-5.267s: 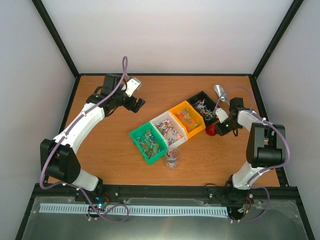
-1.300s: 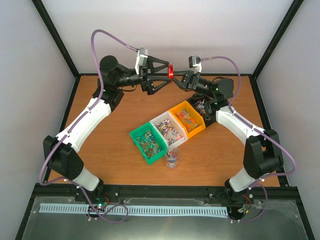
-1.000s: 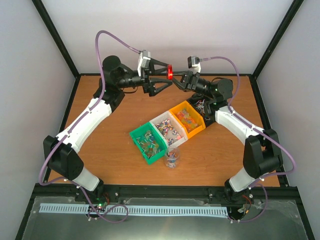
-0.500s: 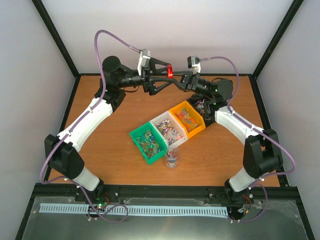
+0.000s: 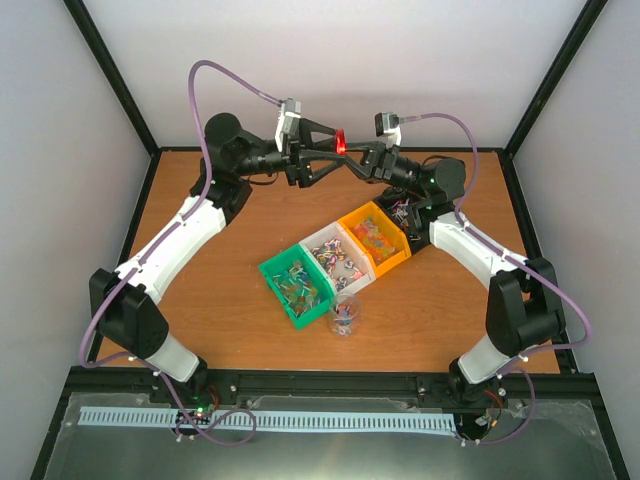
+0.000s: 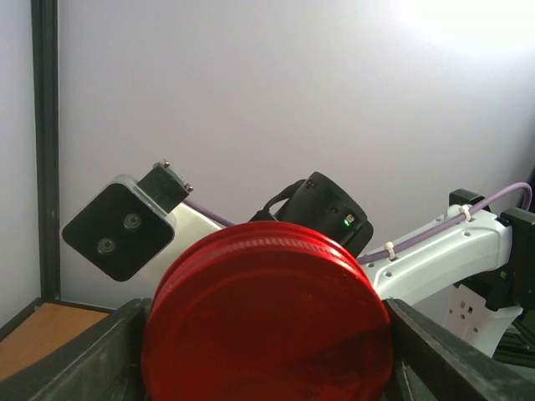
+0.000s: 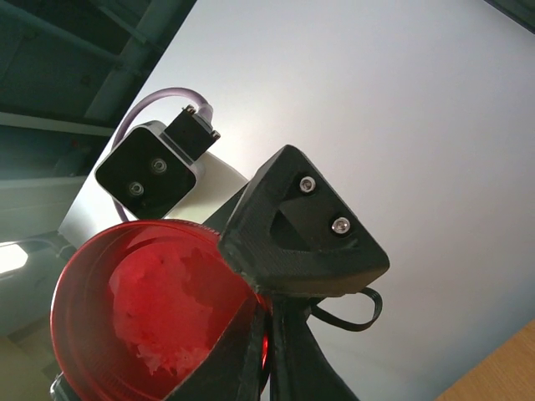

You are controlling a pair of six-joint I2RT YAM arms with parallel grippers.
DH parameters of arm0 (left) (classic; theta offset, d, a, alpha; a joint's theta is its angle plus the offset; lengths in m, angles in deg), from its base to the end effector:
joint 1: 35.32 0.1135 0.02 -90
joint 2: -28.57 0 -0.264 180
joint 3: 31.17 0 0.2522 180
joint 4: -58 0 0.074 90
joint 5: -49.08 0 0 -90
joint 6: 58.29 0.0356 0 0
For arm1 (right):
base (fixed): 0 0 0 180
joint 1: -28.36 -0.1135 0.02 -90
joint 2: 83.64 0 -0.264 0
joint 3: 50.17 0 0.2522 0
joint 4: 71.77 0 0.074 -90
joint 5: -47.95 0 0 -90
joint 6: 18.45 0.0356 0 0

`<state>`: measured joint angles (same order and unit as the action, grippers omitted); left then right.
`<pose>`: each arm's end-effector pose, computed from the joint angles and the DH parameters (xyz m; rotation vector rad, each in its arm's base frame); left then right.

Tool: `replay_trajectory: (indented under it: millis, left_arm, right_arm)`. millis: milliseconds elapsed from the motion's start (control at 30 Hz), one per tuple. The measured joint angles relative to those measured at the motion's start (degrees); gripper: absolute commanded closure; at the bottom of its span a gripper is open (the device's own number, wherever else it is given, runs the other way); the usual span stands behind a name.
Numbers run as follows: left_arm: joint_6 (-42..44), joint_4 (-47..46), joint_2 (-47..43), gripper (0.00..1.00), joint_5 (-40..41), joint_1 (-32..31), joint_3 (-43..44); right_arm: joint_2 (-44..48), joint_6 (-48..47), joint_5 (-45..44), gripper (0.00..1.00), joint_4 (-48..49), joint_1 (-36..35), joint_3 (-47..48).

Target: Pack the candies

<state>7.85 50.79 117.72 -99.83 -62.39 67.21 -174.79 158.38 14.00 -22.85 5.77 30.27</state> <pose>0.3010 -0.1881 0.4441 0.9861 1.2320 -1.3662 0.3089 0.1605 0.3886 -0.4079 1.4697 2.0442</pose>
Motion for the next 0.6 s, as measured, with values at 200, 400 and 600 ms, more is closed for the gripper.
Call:
replay_trajectory:
  millis: [200, 400, 600]
  left_arm:
    - [-0.07, 0.02, 0.0, 0.37, -0.09, -0.04, 0.0]
    - [0.07, 0.42, 0.0, 0.4, -0.09, -0.04, -0.02]
    - [1.88, 3.04, 0.0, 0.4, -0.07, 0.09, -0.02]
  right_arm:
    - [-0.11, -0.33, -0.04, 0.92, -0.13, 0.02, 0.0]
    - [-0.35, -0.5, 0.02, 0.68, -0.31, 0.17, -0.04]
    - [-0.55, -1.38, 0.33, 0.29, -1.11, 1.64, -0.24]
